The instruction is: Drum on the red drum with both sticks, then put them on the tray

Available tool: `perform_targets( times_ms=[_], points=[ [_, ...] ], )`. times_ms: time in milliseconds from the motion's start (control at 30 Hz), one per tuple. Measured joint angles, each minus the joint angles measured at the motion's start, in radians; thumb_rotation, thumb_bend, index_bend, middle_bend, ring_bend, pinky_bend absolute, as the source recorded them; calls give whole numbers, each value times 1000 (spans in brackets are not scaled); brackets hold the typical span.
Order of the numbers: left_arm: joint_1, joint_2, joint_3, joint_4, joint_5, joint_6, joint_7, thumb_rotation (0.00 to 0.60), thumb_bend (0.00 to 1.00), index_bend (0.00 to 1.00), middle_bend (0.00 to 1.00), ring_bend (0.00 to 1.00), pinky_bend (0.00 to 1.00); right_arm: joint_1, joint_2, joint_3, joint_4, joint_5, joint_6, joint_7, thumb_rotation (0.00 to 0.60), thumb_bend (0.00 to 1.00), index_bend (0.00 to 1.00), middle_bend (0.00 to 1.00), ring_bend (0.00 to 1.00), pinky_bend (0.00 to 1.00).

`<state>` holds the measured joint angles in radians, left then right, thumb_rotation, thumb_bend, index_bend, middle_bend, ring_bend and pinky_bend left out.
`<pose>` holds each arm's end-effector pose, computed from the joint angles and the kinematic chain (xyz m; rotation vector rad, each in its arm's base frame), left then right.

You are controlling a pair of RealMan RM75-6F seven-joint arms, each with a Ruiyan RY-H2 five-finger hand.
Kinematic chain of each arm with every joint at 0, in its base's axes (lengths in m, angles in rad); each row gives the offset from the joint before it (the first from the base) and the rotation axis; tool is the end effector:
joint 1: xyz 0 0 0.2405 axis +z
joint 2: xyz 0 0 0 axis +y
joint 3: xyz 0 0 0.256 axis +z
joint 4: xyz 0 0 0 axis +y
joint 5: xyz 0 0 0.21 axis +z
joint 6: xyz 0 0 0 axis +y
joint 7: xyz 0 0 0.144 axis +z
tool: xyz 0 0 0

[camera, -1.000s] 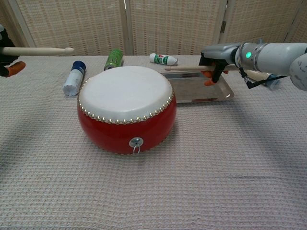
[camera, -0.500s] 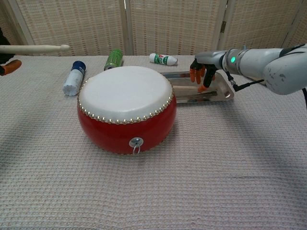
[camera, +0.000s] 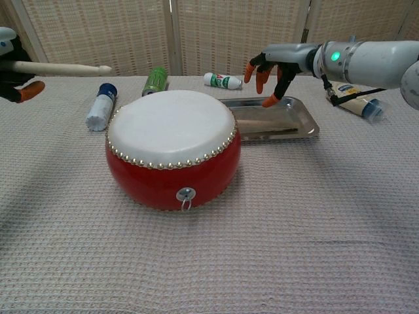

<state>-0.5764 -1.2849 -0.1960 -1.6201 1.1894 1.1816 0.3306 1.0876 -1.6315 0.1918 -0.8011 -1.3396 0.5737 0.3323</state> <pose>-0.1970 0.3347 0.0951 -1.6075 -0.7765 -0.9442 -0.1215 -0.4848 0.0040 1.9365 -0.9634 0.9016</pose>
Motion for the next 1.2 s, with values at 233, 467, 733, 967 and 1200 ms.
perform_targets(
  times_ms=[233, 467, 733, 967, 1200],
  points=[
    [-43, -22, -20, -22, -47, -26, 94, 600, 470, 967, 1000, 1000, 1000, -74, 256, 22, -477, 71, 74, -140, 600, 112, 175, 380, 254, 450],
    [-83, -48, -44, -48, -117, -28, 198, 600, 439, 947, 1000, 1000, 1000, -125, 469, 55, -852, 205, 136, -285, 600, 102, 192, 380, 257, 452],
    [-124, -76, -65, -89, -195, -1, 331, 600, 433, 928, 1000, 1000, 1000, -109, 519, 88, -1013, 367, 193, -434, 600, 96, 215, 380, 257, 453],
    [-175, -116, -91, -125, -297, 22, 417, 600, 433, 928, 1000, 1000, 1000, -47, 461, 94, -1053, 488, 223, -522, 600, 95, 250, 380, 257, 453],
    [-213, -160, -103, -129, -362, 53, 477, 600, 433, 928, 1000, 1000, 1000, 33, 359, 96, -1053, 614, 282, -625, 600, 95, 306, 380, 257, 453]
  ],
)
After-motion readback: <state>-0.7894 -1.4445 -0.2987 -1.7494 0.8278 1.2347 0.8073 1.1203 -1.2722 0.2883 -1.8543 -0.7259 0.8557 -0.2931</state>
